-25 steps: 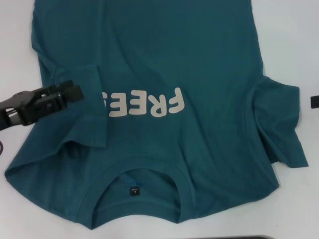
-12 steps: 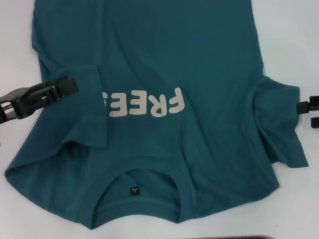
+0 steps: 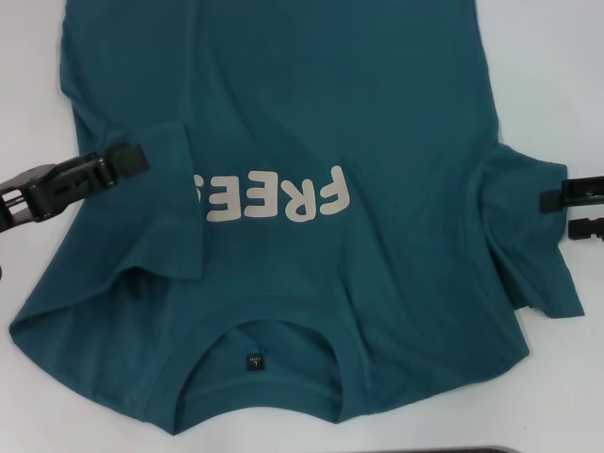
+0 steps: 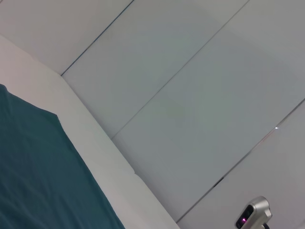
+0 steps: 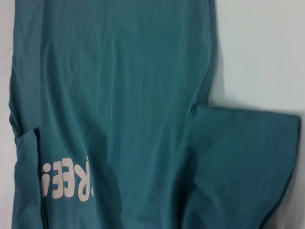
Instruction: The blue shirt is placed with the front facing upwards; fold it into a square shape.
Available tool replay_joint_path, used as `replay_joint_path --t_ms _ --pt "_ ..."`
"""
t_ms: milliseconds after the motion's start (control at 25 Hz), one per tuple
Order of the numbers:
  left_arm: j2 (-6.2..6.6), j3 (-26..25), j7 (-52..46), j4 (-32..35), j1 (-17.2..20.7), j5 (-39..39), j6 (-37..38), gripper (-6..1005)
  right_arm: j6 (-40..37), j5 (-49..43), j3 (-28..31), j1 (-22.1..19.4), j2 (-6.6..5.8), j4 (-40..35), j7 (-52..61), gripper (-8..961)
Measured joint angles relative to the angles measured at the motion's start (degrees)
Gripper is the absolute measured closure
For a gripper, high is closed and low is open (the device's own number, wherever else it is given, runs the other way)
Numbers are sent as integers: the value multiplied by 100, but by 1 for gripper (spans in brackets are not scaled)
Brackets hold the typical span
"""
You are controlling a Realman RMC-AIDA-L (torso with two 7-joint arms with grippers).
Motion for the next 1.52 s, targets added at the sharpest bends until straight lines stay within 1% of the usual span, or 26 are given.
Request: replay_joint_path --t_ms 160,400,960,1360,1520 --pt "0 -5 -1 -9 9 -3 -8 340 -100 -33 -24 49 19 -50 15 182" --pt "1 -5 -2 -4 -6 -2 -12 340 -225 -212 -24 140 86 -60 80 183" --pt "-17 -5 -1 7 2 -1 -12 339 -335 -200 -21 321 207 -65 60 186" --pt "-17 -14 -10 17 -30 -1 -12 339 -196 -212 -95 357 216 6 -5 188" --pt "-23 -21 -22 17 -42 -1 -12 339 -201 -213 -154 358 210 6 28 272"
